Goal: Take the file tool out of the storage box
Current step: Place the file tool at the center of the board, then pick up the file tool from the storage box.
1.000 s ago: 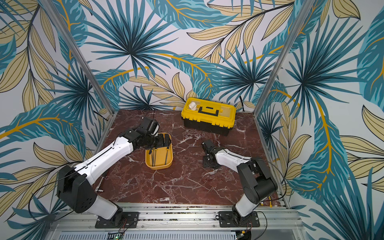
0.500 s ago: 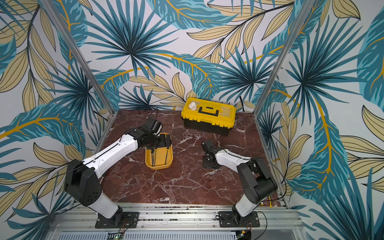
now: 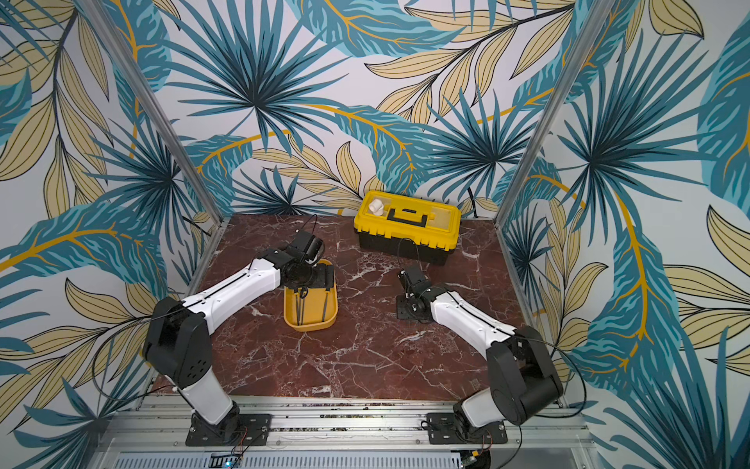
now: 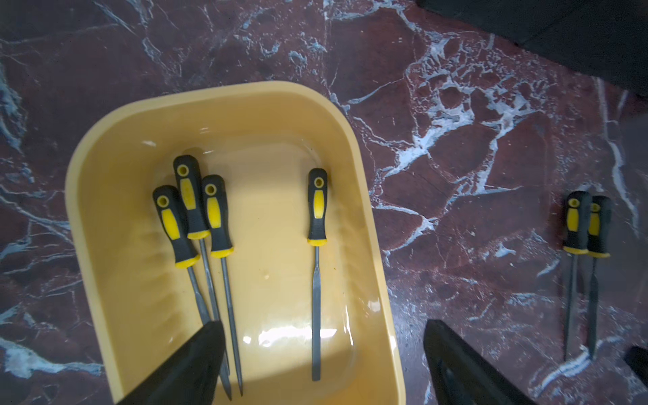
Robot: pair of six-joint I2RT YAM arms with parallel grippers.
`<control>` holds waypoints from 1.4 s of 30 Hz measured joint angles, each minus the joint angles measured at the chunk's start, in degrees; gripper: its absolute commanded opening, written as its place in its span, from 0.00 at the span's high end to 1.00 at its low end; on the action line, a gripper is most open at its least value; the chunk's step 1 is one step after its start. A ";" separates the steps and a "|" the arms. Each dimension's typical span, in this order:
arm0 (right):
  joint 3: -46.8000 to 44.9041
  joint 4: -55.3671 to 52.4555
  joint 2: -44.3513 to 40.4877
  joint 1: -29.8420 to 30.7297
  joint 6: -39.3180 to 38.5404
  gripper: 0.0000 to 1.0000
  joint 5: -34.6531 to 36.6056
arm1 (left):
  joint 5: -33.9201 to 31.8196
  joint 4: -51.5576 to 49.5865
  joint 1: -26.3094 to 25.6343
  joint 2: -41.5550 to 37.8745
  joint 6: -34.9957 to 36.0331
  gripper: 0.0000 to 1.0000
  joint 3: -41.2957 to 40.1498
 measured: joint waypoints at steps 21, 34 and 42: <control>-0.98 -0.98 -18.12 0.00 1.77 0.00 -14.47 | -4.87 6.64 0.04 11.78 1.68 0.45 2.19; -2.84 -0.96 -18.73 0.00 2.19 0.00 -14.47 | -6.25 10.25 0.22 15.69 3.06 0.55 3.45; -3.61 -0.94 -18.82 0.00 2.21 0.01 -14.38 | -6.82 12.74 0.37 17.20 3.63 0.60 3.45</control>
